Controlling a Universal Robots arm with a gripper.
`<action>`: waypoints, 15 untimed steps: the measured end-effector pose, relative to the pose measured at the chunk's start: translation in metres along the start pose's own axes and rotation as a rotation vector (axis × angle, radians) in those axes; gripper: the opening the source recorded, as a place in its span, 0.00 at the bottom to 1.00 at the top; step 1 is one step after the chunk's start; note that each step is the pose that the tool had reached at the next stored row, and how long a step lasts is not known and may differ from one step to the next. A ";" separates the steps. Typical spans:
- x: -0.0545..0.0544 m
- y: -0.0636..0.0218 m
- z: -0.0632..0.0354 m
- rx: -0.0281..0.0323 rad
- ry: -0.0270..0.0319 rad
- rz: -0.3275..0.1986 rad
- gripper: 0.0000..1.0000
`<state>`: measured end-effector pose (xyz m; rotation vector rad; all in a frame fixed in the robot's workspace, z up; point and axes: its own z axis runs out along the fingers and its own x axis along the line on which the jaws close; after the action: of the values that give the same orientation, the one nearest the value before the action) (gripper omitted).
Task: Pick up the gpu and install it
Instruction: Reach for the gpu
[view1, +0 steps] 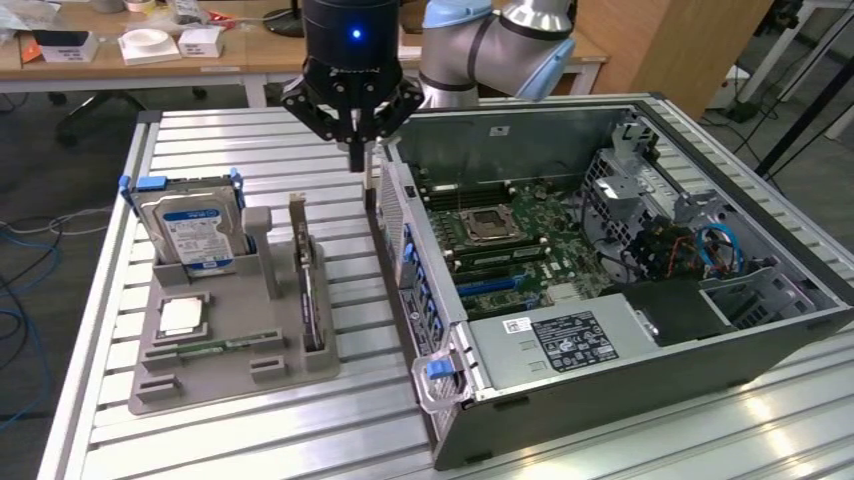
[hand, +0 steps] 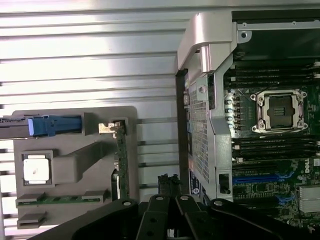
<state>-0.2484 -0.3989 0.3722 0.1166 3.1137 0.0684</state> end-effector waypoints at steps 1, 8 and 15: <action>0.001 0.0000 0.0001 -0.0001 0.0000 0.000 0.11; 0.005 -0.0004 0.0008 0.0000 0.0000 0.000 0.11; 0.009 -0.0007 0.0015 0.0000 0.0000 0.000 0.11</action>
<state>-0.2573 -0.3989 0.3704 0.1166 3.1137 0.0684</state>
